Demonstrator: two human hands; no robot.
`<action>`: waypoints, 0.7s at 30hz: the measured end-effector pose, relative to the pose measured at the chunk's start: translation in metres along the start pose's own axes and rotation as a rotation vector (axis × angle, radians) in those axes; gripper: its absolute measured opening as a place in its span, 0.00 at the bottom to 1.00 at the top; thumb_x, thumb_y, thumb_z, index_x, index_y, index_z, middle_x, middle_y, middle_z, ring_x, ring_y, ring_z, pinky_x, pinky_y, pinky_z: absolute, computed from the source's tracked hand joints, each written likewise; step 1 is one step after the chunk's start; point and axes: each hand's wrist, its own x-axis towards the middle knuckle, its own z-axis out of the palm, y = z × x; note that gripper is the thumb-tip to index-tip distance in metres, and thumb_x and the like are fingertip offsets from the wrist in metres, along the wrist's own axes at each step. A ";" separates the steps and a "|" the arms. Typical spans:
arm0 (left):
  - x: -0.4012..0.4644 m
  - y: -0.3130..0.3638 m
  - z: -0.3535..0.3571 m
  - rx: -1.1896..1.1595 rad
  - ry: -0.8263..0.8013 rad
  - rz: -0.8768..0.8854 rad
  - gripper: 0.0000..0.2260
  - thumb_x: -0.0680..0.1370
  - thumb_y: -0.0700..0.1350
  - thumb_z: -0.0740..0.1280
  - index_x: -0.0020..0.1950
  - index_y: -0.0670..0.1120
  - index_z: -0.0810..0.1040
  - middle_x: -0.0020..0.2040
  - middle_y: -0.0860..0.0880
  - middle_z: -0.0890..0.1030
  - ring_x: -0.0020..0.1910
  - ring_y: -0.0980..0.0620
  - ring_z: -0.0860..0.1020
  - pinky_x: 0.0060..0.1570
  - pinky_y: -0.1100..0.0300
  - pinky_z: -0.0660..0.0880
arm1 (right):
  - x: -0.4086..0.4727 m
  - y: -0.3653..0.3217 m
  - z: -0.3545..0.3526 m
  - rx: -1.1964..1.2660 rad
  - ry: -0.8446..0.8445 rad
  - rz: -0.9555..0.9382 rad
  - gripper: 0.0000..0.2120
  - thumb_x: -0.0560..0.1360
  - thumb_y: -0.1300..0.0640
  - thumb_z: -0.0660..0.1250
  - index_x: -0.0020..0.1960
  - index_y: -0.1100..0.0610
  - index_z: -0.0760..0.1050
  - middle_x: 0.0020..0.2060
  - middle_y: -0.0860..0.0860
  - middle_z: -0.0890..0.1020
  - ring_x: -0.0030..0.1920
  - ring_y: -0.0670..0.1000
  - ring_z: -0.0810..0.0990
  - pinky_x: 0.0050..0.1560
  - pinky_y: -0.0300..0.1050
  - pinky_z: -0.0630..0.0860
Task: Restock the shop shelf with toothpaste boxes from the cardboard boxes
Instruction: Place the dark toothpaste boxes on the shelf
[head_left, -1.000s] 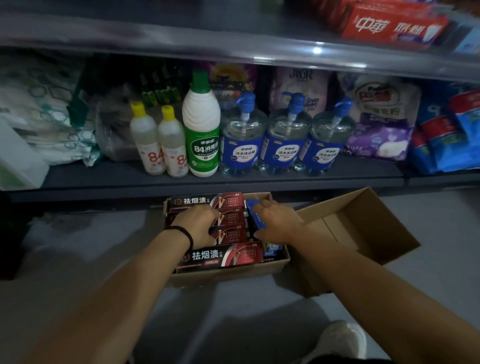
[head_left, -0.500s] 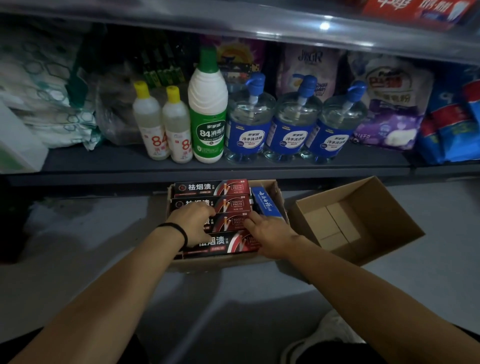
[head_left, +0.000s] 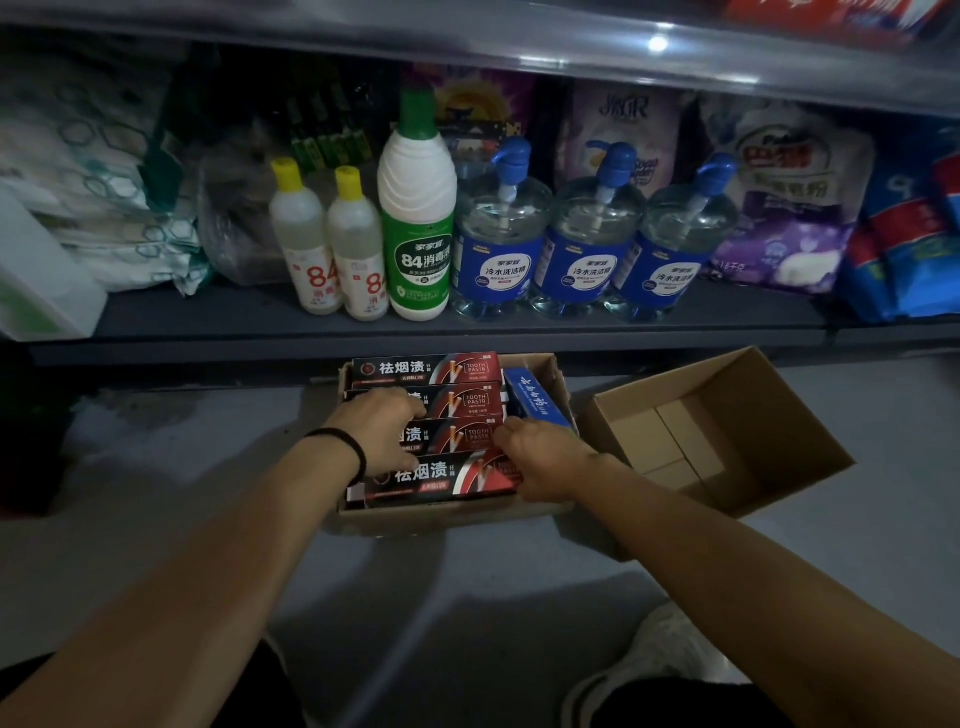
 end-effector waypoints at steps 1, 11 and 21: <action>-0.001 0.000 -0.001 0.012 0.002 -0.002 0.30 0.70 0.52 0.74 0.69 0.49 0.70 0.63 0.50 0.74 0.61 0.50 0.73 0.58 0.55 0.73 | 0.000 0.000 -0.001 0.019 0.002 0.009 0.23 0.73 0.52 0.70 0.65 0.54 0.68 0.61 0.52 0.75 0.61 0.52 0.75 0.61 0.49 0.74; -0.024 -0.001 -0.027 0.046 0.047 -0.014 0.30 0.68 0.53 0.75 0.67 0.50 0.71 0.63 0.50 0.74 0.60 0.50 0.74 0.59 0.53 0.74 | -0.022 0.001 -0.033 0.101 0.046 0.020 0.20 0.75 0.49 0.68 0.63 0.55 0.70 0.56 0.52 0.79 0.56 0.51 0.78 0.58 0.47 0.75; -0.029 0.009 -0.039 0.039 0.097 -0.001 0.28 0.69 0.51 0.75 0.67 0.50 0.72 0.63 0.48 0.74 0.61 0.49 0.73 0.60 0.54 0.72 | -0.035 0.038 -0.076 0.073 0.205 0.161 0.21 0.70 0.53 0.72 0.60 0.55 0.70 0.48 0.50 0.81 0.47 0.50 0.79 0.51 0.48 0.78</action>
